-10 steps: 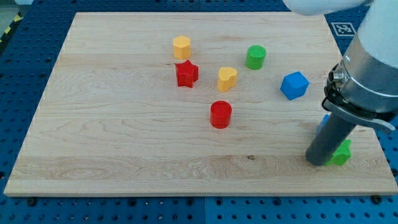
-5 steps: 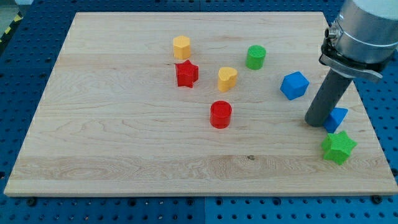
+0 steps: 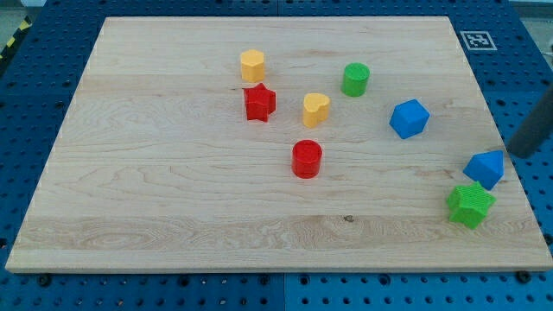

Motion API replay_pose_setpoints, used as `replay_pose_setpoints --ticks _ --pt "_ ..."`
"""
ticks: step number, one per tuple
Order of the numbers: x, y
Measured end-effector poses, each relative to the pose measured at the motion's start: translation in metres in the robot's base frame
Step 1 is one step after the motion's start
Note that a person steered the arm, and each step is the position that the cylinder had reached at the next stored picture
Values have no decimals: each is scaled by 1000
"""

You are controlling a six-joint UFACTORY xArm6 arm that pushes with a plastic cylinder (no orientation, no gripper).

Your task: Push the triangle to the bottom right of the cube

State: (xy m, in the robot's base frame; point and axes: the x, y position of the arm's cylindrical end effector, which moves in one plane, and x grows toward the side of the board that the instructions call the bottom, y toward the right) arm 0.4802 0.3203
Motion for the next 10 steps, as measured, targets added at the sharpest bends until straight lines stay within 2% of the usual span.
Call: replay_pose_setpoints --ticks 1,2,8,9,10 --pt "36 9" --pt "42 1" --pt "31 -94" --pt "29 -96" --pt "49 -40"
